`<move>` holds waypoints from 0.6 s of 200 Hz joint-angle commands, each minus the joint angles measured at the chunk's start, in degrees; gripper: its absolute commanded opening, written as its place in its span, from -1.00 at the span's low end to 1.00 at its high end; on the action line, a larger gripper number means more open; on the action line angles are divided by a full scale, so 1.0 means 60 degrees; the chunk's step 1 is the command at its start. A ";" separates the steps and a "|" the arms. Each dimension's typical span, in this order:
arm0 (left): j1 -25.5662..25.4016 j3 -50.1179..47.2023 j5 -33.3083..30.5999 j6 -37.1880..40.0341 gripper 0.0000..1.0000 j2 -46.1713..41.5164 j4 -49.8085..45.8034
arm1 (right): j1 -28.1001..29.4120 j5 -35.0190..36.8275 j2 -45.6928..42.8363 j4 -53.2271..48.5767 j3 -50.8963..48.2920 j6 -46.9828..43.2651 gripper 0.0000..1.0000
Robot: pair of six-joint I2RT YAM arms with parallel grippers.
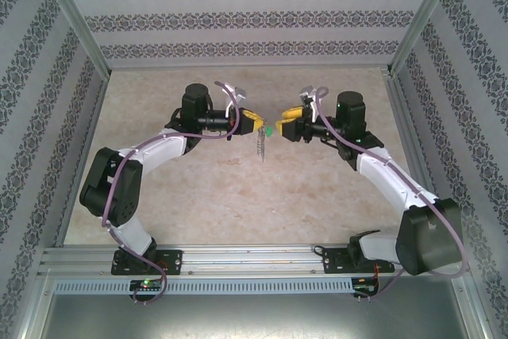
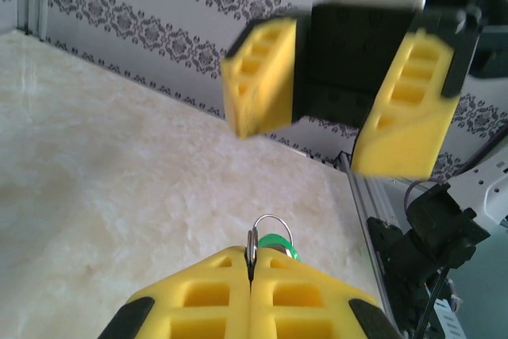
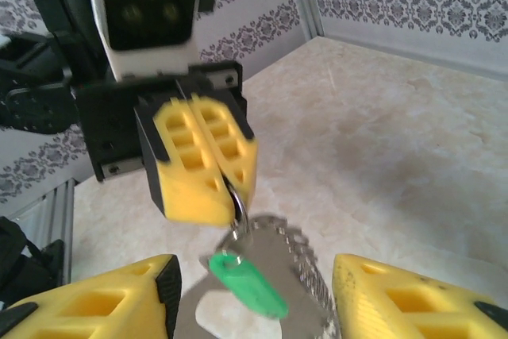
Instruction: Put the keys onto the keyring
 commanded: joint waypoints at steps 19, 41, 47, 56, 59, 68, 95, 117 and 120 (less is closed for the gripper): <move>-0.0052 -0.0121 0.0062 -0.0519 -1.00 -0.0381 0.1132 | 0.0600 0.1097 -0.0368 0.1465 -0.0966 0.0596 0.15; -0.0053 -0.0160 0.0085 -0.0409 -1.00 -0.0442 0.1031 | 0.0631 0.1163 -0.0229 0.2136 -0.1215 0.1060 0.15; -0.0055 -0.0176 0.0080 -0.0396 -1.00 -0.0458 0.1004 | 0.0628 0.1187 -0.0184 0.2230 -0.1208 0.1196 0.14; -0.0060 -0.0196 0.0078 -0.0360 -1.00 -0.0487 0.0979 | 0.0624 0.1266 -0.0141 0.2384 -0.1179 0.1476 0.12; -0.0052 -0.0209 0.0075 -0.0343 -1.00 -0.0488 0.0976 | 0.0612 0.1263 -0.0128 0.2453 -0.1176 0.1582 0.11; -0.0051 -0.0236 0.0070 -0.0305 -1.00 -0.0523 0.0964 | 0.0602 0.1181 -0.0124 0.2676 -0.1159 0.1900 0.08; -0.0052 -0.0289 -0.0016 -0.0138 -1.00 -0.0616 0.0876 | 0.0615 0.1118 -0.0239 0.3174 -0.1128 0.2872 -0.02; -0.0051 -0.0341 -0.0112 -0.0070 -1.00 -0.0634 0.0868 | 0.0673 0.1080 -0.0221 0.3325 -0.0993 0.3633 -0.08; -0.0053 -0.0335 -0.0117 -0.0067 -1.00 -0.0642 0.0876 | 0.0700 0.1075 -0.0195 0.3309 -0.0953 0.3712 -0.08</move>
